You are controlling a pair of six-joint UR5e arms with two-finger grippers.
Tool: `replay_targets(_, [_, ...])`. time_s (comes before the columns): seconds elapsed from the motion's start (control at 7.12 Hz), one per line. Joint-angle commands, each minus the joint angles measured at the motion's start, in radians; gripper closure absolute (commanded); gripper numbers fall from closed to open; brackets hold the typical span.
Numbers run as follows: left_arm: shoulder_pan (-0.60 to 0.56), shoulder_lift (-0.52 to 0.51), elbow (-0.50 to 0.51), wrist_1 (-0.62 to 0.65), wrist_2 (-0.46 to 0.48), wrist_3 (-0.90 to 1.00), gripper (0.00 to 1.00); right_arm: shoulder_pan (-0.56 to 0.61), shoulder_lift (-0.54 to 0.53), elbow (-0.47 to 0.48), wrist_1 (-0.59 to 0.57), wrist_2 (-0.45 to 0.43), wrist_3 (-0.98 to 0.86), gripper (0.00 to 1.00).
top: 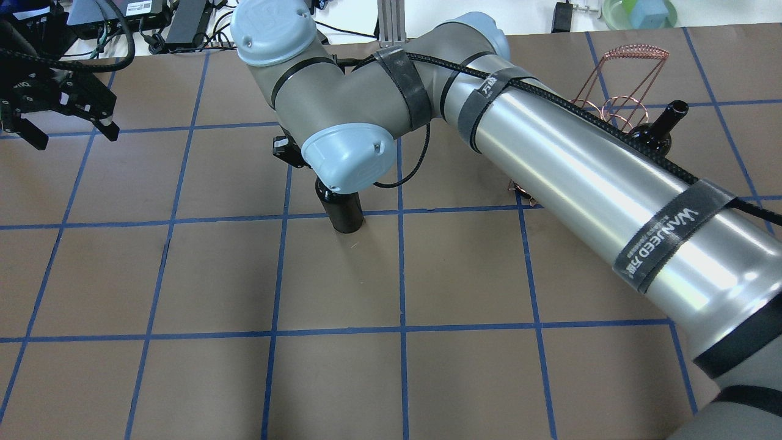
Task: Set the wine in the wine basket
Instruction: 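Grasp the bottle neck with the right gripper and lift it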
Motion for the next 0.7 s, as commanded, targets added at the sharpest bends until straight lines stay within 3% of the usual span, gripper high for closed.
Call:
replay_targets(0.0, [0.0, 0.002, -0.005, -0.002, 0.0, 0.0, 0.0, -0.001, -0.002, 0.0, -0.002, 0.001, 0.0, 0.81])
replay_targets(0.28, [0.0, 0.006, -0.009, 0.0, 0.0, 0.0, 0.0, -0.017, -0.042, 0.0, 0.002, 0.0, -0.013, 0.81])
replay_targets(0.56, [0.0, 0.006, -0.011, -0.002, 0.0, 0.0, 0.0, -0.097, -0.151, 0.006, 0.12, 0.0, -0.107, 0.81])
